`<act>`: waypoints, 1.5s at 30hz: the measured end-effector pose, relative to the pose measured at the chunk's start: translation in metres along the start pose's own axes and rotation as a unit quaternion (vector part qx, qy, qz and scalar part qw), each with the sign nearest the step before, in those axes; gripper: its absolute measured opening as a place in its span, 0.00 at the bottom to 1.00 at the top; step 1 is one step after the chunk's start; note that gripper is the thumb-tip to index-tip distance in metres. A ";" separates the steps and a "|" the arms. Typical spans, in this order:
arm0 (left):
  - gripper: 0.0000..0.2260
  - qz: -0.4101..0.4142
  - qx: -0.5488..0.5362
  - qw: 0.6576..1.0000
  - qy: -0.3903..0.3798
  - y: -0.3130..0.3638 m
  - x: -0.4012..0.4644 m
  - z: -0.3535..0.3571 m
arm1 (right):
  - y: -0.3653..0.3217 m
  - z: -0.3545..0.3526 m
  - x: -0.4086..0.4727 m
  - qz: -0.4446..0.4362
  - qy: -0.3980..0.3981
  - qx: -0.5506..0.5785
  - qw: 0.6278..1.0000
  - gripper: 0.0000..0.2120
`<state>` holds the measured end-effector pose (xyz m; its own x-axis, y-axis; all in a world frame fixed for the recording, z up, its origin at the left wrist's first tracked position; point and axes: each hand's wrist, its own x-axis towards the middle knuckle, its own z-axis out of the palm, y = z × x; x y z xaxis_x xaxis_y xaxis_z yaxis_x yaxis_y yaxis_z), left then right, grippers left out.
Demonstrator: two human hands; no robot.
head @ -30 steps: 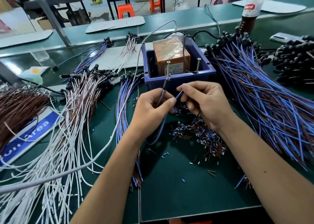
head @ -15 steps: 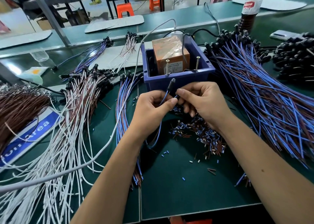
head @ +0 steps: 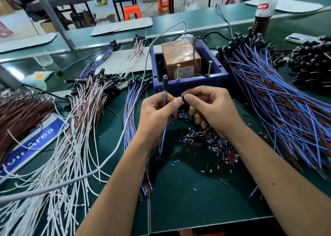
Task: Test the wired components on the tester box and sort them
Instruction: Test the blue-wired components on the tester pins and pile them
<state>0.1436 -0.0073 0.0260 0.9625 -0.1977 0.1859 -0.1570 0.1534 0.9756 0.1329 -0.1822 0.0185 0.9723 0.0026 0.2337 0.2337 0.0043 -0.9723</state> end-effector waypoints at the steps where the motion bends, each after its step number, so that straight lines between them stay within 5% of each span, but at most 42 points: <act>1: 0.10 0.003 0.005 1.000 0.001 -0.001 0.000 0.002 | -0.001 0.003 0.000 0.004 -0.007 0.028 1.000 0.06; 5: 0.10 0.007 0.016 1.000 -0.004 -0.003 0.000 0.005 | -0.005 0.002 -0.002 0.011 -0.019 0.103 0.994 0.08; 15: 0.04 0.077 0.139 0.987 -0.005 -0.009 0.001 0.004 | -0.005 -0.001 0.001 -0.042 0.069 0.057 0.995 0.07; 25: 0.07 0.021 0.008 0.999 0.040 -0.007 0.001 0.012 | -0.002 0.006 -0.001 0.001 0.021 0.107 0.994 0.04; 34: 0.08 0.117 0.068 0.969 0.206 -0.007 0.001 0.019 | -0.013 0.000 0.000 -0.002 0.065 0.155 0.986 0.09; 45: 0.04 0.180 0.109 0.942 0.261 -0.004 -0.001 0.022 | -0.019 0.002 -0.002 0.042 0.100 0.215 0.971 0.10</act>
<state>0.1386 -0.0288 0.0241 0.8072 0.3404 0.4822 -0.4813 -0.0933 0.8716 0.1263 -0.1806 0.0368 0.9794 -0.1720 0.1062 0.1715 0.4289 -0.8869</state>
